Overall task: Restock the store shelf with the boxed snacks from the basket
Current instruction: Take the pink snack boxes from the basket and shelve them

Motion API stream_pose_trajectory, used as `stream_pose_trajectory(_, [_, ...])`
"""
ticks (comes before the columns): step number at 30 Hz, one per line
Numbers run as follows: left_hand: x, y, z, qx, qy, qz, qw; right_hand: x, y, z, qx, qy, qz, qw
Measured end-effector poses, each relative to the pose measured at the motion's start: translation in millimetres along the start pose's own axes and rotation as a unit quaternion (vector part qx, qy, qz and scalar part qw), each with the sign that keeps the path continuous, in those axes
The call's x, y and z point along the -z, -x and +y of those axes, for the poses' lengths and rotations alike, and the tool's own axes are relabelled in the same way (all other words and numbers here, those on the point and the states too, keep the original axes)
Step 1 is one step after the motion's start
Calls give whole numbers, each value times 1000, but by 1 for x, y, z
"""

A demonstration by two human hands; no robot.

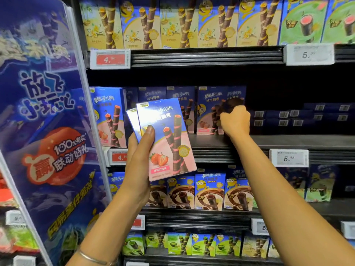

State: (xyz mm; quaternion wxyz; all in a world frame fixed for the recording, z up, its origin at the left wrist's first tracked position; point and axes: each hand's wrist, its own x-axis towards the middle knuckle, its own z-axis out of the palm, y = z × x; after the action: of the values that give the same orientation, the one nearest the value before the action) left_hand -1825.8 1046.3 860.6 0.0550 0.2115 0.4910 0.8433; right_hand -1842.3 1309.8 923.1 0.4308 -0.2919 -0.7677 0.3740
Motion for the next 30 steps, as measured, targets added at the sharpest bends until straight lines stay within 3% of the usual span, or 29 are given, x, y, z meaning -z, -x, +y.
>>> stream_pose_trajectory(30, [-7, 0, -10, 10, 6, -24, 1000, -4, -3, 8, 4, 3, -33, 999])
